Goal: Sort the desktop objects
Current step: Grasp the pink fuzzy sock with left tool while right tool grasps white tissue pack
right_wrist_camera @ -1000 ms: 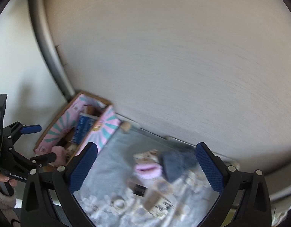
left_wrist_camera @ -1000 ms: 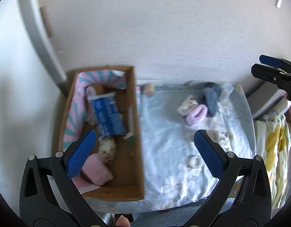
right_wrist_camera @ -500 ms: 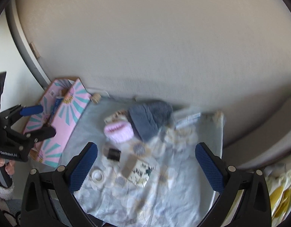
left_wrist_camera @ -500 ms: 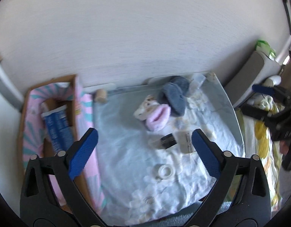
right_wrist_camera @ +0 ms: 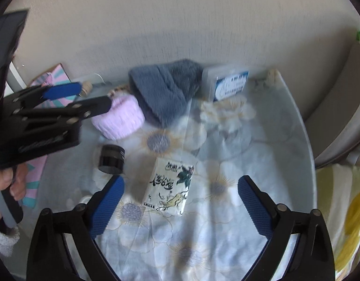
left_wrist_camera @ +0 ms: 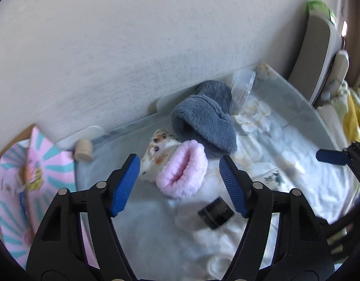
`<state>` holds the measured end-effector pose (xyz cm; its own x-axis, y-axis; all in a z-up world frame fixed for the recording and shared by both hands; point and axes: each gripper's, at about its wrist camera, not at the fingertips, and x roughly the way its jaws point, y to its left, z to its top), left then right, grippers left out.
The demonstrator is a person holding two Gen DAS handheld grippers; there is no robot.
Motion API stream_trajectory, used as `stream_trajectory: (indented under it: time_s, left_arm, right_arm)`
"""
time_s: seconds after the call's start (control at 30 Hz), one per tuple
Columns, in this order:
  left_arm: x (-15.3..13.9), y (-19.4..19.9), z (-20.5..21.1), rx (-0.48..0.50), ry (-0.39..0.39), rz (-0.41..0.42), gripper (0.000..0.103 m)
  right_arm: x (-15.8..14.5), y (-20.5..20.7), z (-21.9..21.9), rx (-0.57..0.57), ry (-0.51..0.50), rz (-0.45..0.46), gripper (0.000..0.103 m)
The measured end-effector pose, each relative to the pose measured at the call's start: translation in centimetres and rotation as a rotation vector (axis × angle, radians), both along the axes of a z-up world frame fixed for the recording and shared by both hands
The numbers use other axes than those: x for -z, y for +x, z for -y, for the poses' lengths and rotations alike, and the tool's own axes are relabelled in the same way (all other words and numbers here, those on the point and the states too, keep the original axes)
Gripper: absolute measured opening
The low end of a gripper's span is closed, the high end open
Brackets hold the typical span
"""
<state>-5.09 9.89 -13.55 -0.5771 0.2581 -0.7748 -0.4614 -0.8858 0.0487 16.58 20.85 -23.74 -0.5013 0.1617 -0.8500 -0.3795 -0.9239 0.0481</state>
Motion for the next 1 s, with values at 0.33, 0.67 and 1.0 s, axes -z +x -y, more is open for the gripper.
stream_trajectory:
  time_s: [0.33,0.67,1.0]
  left_arm:
    - [3.1,-1.0,-1.9,0.094,-0.075,0.007,0.057]
    - [4.3,-1.3,-2.3,0.106,-0.099,0.034,0.046]
    - [3.8,-1.1,-1.9,0.095,-0.109,0.034,0.026]
  right_arm:
    - [2.4,0.2,-0.4,0.052,-0.019,-0.026,0.085]
    - [3.2,-0.5,0.3,0.036,-0.031,-0.012,0.07]
    - [3.9,-1.2,1.3,0.015,-0.015,0.027,0.044]
